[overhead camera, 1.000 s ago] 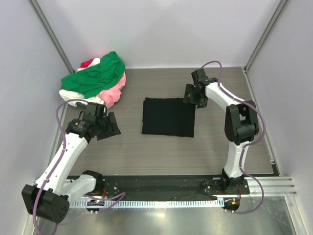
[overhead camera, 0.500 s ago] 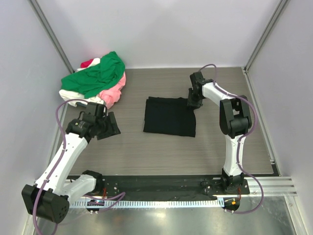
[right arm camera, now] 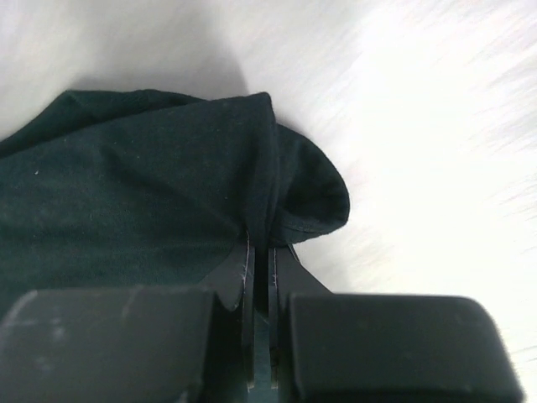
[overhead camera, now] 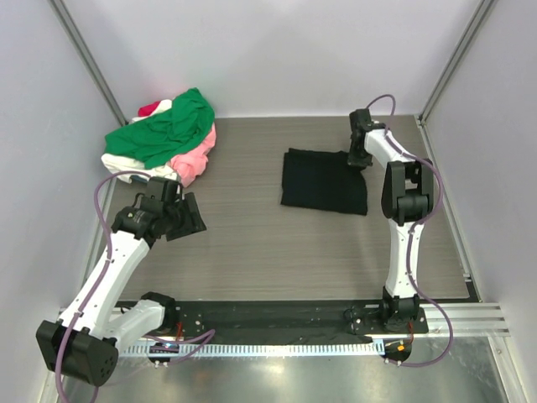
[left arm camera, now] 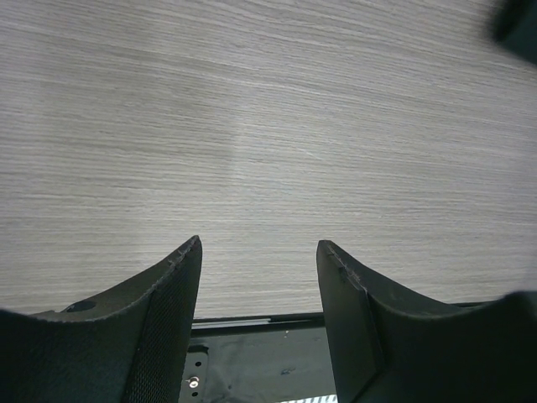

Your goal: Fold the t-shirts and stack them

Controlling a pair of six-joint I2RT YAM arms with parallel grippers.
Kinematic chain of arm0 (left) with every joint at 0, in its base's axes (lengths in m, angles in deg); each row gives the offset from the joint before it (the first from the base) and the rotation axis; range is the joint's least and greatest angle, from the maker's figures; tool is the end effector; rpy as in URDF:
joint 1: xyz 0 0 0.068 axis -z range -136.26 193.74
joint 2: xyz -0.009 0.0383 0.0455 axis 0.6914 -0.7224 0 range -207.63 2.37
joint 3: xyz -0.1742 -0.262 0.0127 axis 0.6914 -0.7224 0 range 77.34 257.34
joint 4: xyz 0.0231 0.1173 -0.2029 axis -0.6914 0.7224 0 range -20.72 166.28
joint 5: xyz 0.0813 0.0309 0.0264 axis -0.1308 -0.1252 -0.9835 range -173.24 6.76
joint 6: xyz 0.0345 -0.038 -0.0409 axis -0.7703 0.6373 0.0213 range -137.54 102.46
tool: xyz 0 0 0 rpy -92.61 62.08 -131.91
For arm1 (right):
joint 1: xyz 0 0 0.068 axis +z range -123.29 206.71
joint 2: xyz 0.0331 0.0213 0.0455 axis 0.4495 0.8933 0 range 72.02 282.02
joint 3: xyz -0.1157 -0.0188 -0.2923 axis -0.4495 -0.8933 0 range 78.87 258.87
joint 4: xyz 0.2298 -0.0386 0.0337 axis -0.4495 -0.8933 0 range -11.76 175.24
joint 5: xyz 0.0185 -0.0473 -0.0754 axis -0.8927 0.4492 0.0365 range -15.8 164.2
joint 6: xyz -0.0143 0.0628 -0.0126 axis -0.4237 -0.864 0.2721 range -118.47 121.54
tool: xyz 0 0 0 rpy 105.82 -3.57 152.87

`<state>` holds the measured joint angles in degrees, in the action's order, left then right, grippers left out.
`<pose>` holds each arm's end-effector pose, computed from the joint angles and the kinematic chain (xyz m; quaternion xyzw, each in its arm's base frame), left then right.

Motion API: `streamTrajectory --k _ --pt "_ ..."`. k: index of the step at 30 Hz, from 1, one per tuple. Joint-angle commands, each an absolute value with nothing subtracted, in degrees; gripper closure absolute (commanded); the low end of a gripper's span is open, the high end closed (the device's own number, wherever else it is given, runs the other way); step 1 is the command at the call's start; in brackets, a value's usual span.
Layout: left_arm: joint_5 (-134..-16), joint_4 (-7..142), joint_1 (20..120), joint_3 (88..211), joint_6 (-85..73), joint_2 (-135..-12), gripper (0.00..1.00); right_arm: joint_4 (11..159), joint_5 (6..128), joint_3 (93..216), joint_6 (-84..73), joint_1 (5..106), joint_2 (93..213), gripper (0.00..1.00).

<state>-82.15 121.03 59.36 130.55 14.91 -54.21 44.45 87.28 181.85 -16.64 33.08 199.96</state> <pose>0.1373 -0.0395 0.3140 -0.1368 0.9441 -0.1303 0.2700 0.4804 0.0418 0.2054 0.1237 0.9637 -0.0644 0.2276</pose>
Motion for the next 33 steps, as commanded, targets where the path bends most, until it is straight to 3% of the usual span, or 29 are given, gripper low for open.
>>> streamTrajectory --k 1,7,8,9,10,11,15,18,19,22,26,33 --pt "-82.8 118.85 59.21 130.6 14.28 -53.18 0.42 42.44 101.78 193.8 -10.43 29.79 206.04 0.99" --pt "-84.28 119.02 58.86 130.51 14.54 -54.14 0.44 42.79 123.13 224.19 -4.54 27.86 222.2 0.97" --pt "-84.29 119.03 58.77 130.51 14.54 -54.58 0.44 43.23 125.33 228.5 -4.44 27.77 223.88 0.59" --pt "-84.03 119.2 58.69 130.51 14.54 -54.93 0.44 43.66 129.1 234.55 -4.62 27.85 225.29 0.28" --pt "-84.11 119.11 58.77 130.6 14.54 -55.11 0.44 44.54 130.18 234.87 -5.66 28.38 224.34 0.07" --pt "-84.12 119.2 58.69 130.51 14.54 -55.29 0.44 47.94 129.75 229.83 -6.89 28.9 221.99 0.01" --pt "-84.47 119.11 58.42 130.51 14.63 -55.29 0.44 56.06 125.1 211.47 -11.2 33.12 207.75 0.0" --pt "-84.55 119.11 58.33 130.51 14.72 -54.76 0.44 55.53 110.12 202.75 -17.7 35.94 200.62 0.0" --pt "-85.08 119.11 58.42 130.43 14.72 -54.67 0.44 55.71 98.32 201.14 -19.89 36.11 199.47 0.03" --pt "-85.34 119.2 58.33 130.51 14.89 -54.32 0.44 57.55 77.02 197.44 -26.23 36.03 200.95 0.09" --pt "-85.87 119.29 58.33 130.51 15.07 -54.06 0.44 59.66 62.9 196.99 -30.19 36.2 207.18 0.17" --pt "-86.14 119.2 58.24 130.34 15.16 -53.7 0.45 60.54 59.0 194.71 -29.49 35.77 209.74 0.22"
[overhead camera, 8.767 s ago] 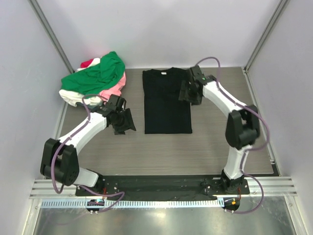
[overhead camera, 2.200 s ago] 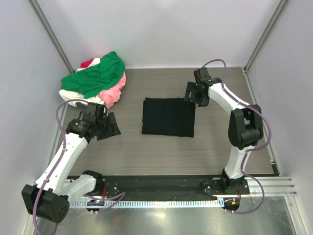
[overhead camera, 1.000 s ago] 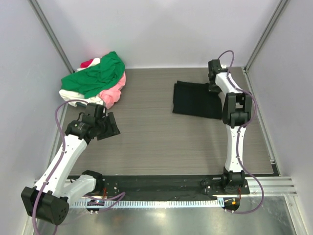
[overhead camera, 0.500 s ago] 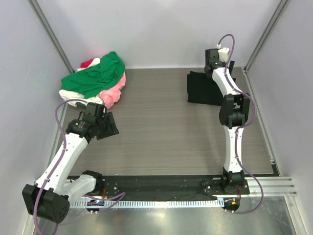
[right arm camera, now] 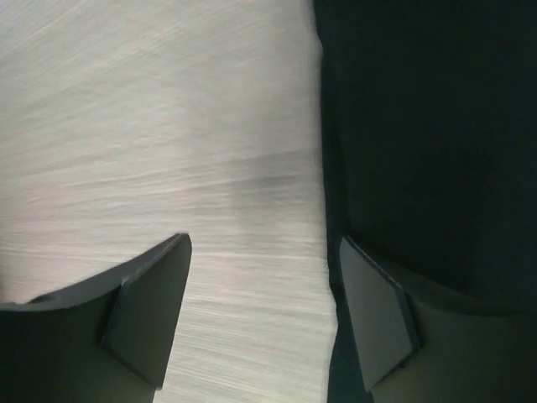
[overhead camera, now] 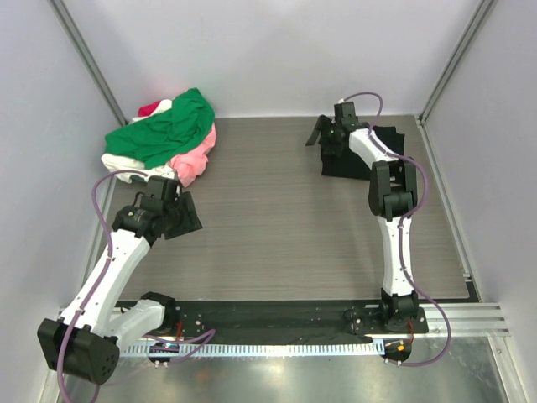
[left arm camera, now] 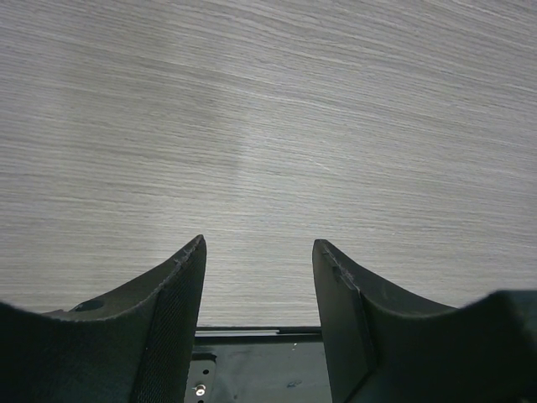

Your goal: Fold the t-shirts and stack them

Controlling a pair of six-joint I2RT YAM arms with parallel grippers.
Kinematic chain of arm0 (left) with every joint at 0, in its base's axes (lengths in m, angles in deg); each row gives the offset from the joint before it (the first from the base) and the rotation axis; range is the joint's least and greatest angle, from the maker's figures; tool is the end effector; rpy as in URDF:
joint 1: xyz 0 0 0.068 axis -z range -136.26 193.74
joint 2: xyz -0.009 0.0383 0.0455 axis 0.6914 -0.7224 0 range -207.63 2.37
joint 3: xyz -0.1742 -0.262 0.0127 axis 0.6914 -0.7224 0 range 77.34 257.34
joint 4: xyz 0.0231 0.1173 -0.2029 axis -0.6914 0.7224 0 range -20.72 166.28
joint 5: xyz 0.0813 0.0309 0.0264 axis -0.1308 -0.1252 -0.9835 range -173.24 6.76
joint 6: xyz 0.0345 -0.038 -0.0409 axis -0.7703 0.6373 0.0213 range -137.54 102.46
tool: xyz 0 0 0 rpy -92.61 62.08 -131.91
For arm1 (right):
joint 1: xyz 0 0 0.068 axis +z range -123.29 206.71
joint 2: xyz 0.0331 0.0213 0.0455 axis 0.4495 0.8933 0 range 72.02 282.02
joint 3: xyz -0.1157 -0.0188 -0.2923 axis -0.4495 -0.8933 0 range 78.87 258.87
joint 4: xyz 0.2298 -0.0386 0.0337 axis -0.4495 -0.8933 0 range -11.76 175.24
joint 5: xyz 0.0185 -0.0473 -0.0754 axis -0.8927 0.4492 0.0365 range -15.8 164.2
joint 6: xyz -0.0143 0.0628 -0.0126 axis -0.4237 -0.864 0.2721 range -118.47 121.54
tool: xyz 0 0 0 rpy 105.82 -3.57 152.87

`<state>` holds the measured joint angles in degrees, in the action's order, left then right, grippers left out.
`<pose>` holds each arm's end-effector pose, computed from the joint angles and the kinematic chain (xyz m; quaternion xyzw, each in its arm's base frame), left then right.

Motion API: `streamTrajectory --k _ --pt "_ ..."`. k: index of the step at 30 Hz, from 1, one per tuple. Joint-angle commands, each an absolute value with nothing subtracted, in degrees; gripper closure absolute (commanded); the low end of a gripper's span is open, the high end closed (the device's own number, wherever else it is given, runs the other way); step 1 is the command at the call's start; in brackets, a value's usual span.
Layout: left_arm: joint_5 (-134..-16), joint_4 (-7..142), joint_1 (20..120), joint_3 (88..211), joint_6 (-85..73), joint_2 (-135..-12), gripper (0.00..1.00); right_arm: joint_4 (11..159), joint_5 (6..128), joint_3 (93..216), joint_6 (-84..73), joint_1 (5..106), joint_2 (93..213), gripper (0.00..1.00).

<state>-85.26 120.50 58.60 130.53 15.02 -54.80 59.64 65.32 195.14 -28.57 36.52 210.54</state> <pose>0.1414 -0.0357 0.3133 -0.1520 0.9419 -0.1048 0.2805 0.5482 0.1028 0.1977 0.1365 0.9207 0.1903 0.3123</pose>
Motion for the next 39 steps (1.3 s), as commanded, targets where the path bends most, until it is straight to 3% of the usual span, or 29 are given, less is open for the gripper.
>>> streamTrajectory --k 1,10,17,25,29,34,39 --pt "-86.14 119.2 58.16 130.34 15.16 -53.79 0.45 60.46 58.65 194.19 -29.23 35.24 209.92 0.22" --pt "-86.75 119.38 58.24 130.34 15.42 -54.32 0.46 54.14 65.22 188.03 -19.57 30.06 208.95 0.22" --pt "-87.1 119.55 58.25 130.34 15.51 -55.29 0.47 48.59 69.37 194.26 -10.43 27.42 210.98 0.2" --pt "-87.37 119.64 58.24 130.42 15.6 -55.2 0.48 47.88 64.8 192.69 -12.33 29.26 199.74 0.1" --pt "-87.54 119.55 58.25 130.42 15.68 -54.59 0.48 48.76 67.25 185.34 -16.29 29.17 191.66 0.09" --pt "-87.28 119.46 58.16 130.34 15.68 -53.79 0.48 49.03 81.28 173.55 -18.59 28.56 182.78 0.08" --pt "-87.02 119.29 58.24 130.25 15.6 -53.53 0.48 49.29 87.02 160.18 -21.75 24.35 175.92 0.1"
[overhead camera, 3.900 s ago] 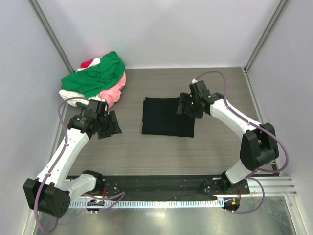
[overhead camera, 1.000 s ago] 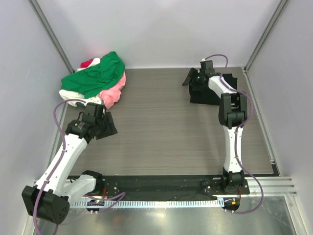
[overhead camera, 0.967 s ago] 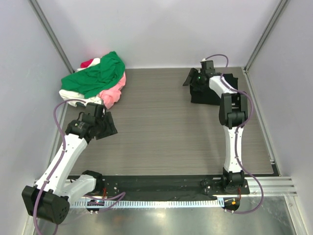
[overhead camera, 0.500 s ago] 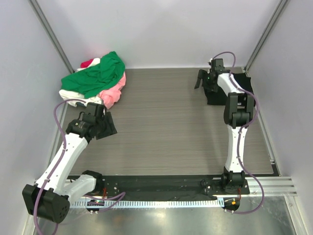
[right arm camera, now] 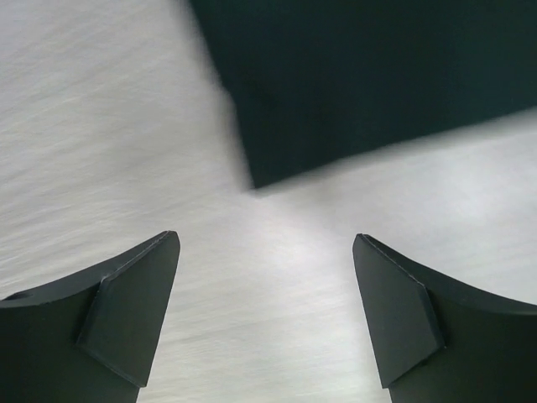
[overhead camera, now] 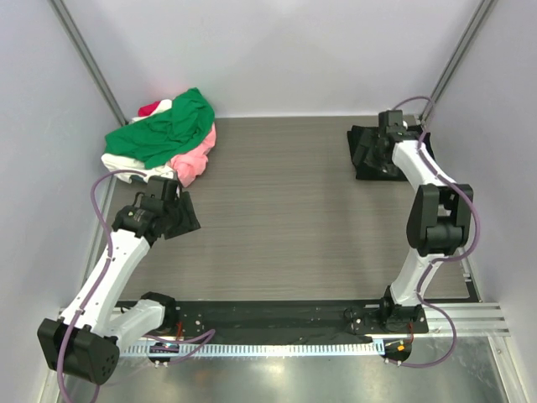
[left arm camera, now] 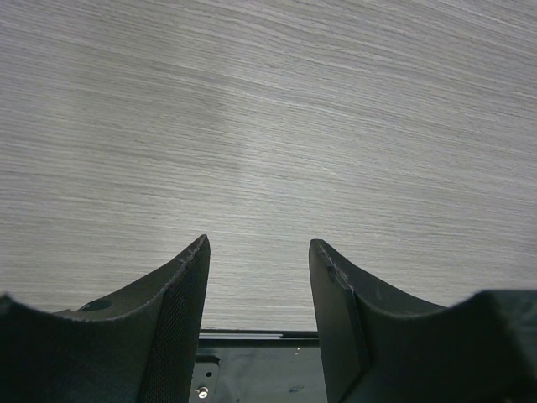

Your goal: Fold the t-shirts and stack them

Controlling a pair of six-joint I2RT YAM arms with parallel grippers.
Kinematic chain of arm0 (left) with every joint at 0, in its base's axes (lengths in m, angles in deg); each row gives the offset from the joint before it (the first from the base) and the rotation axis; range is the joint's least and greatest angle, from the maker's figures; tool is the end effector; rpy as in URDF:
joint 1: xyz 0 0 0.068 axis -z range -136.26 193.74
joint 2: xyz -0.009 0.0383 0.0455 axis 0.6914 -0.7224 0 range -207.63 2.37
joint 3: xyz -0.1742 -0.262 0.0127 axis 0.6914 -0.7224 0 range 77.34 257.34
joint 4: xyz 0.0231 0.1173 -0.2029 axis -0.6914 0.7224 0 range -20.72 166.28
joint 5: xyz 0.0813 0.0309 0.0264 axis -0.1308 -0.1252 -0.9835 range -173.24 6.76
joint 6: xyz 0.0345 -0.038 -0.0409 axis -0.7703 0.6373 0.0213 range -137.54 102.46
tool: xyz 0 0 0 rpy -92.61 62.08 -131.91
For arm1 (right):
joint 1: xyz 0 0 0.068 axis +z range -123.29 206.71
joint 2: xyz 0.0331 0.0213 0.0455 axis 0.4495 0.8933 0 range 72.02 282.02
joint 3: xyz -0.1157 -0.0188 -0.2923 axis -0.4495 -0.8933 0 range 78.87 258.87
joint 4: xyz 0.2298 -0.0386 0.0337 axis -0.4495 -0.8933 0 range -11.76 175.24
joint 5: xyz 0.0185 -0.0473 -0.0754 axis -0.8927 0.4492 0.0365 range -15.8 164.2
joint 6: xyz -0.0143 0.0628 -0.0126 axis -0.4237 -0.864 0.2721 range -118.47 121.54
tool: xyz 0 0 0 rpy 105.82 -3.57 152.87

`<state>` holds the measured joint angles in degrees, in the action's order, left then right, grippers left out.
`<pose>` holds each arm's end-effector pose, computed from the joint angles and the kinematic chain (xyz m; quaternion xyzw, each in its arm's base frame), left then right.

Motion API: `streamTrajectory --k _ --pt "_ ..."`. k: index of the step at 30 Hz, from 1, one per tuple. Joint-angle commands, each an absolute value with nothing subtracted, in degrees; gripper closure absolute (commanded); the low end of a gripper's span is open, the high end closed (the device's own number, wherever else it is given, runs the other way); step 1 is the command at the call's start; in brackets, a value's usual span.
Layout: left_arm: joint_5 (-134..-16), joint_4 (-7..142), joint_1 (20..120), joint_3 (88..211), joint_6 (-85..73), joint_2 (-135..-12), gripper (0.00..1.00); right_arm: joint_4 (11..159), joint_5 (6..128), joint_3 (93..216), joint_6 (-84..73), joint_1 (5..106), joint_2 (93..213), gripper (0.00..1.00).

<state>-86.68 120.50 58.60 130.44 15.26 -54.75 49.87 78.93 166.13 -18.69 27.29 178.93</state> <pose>0.1414 -0.0344 0.3130 -0.1576 0.9409 -0.0944 0.2847 0.4059 -0.0002 0.2883 0.1748 0.9369 0.0155 0.3024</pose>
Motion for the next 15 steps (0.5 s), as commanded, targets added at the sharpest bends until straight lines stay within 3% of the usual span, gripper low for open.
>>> streamTrajectory --k 1,7,15 --pt "-86.93 119.29 58.25 130.25 15.6 -53.62 0.48 49.56 87.9 158.69 -22.8 22.95 175.21 0.1" --pt "-86.66 119.12 58.25 130.16 15.51 -53.35 0.48 51.57 88.18 153.93 -23.6 18.37 176.69 0.14" --pt "-86.58 119.11 58.16 130.16 15.51 -53.44 0.48 51.76 90.81 160.86 -22.37 17.05 185.39 0.18"
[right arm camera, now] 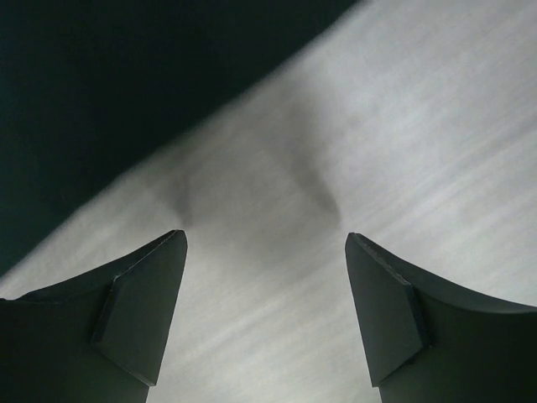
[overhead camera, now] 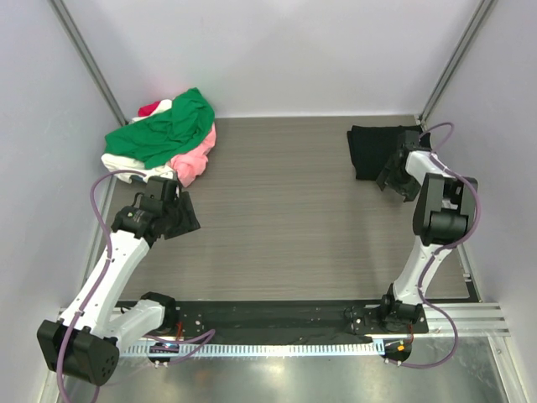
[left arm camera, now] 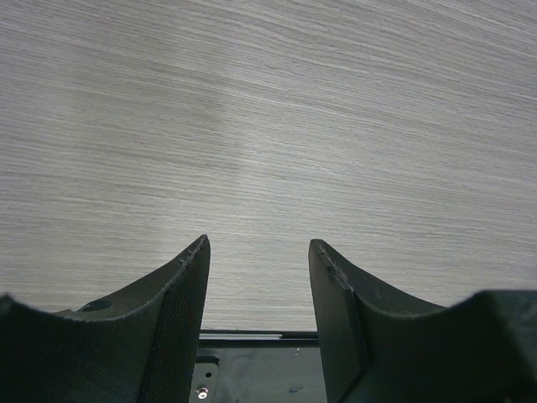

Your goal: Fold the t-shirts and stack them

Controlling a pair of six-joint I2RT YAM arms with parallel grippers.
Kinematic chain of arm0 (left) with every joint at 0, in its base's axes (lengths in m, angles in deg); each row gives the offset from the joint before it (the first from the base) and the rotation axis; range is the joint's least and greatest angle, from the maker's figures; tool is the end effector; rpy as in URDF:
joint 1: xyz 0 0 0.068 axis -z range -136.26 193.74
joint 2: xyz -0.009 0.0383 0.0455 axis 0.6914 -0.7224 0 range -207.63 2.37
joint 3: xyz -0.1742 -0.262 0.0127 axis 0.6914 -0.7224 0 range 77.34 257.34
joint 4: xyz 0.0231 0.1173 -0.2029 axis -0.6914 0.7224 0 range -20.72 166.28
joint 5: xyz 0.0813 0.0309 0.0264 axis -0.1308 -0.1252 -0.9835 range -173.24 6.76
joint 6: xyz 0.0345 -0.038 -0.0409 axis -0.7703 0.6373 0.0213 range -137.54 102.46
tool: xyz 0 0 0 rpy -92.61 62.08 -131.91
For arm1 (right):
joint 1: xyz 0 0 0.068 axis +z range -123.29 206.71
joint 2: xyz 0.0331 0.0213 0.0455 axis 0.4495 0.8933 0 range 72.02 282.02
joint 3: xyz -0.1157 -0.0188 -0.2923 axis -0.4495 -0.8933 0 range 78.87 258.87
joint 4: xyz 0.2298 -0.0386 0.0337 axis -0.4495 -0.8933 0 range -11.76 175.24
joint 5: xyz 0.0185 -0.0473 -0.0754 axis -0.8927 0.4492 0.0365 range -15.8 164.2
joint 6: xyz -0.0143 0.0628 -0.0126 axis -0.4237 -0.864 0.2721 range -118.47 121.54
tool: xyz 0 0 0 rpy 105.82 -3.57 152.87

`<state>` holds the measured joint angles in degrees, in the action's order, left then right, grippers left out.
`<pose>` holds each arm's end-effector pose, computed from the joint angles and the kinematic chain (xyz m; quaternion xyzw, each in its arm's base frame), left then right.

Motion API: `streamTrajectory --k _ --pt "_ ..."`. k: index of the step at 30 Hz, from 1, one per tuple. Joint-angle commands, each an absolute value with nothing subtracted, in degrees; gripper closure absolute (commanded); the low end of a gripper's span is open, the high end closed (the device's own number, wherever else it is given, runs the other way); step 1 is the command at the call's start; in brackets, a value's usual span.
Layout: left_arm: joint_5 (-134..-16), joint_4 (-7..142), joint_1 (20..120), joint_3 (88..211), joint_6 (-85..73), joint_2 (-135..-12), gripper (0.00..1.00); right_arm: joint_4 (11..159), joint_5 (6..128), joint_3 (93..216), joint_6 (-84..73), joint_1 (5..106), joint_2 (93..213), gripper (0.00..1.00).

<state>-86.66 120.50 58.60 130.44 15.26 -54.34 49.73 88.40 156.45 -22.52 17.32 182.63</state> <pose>0.1401 -0.0340 0.3139 -0.1575 0.9398 -0.0959 0.2877 0.3810 -0.0759 0.2177 0.3026 0.9271 -0.0969 0.1987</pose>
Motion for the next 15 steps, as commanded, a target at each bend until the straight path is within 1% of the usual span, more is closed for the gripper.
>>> streamTrajectory --k 1,9,15 --pt "-86.58 119.03 58.24 130.16 15.51 -53.53 0.48 51.76 90.9 162.0 -22.37 17.04 186.79 0.18" --pt "-86.14 119.29 57.54 130.25 15.33 -55.55 0.48 49.04 93.19 179.31 -22.19 16.96 201.02 0.19" --pt "-85.87 119.2 56.93 130.25 15.33 -55.81 0.48 47.36 90.46 188.81 -21.23 16.96 206.31 0.2"
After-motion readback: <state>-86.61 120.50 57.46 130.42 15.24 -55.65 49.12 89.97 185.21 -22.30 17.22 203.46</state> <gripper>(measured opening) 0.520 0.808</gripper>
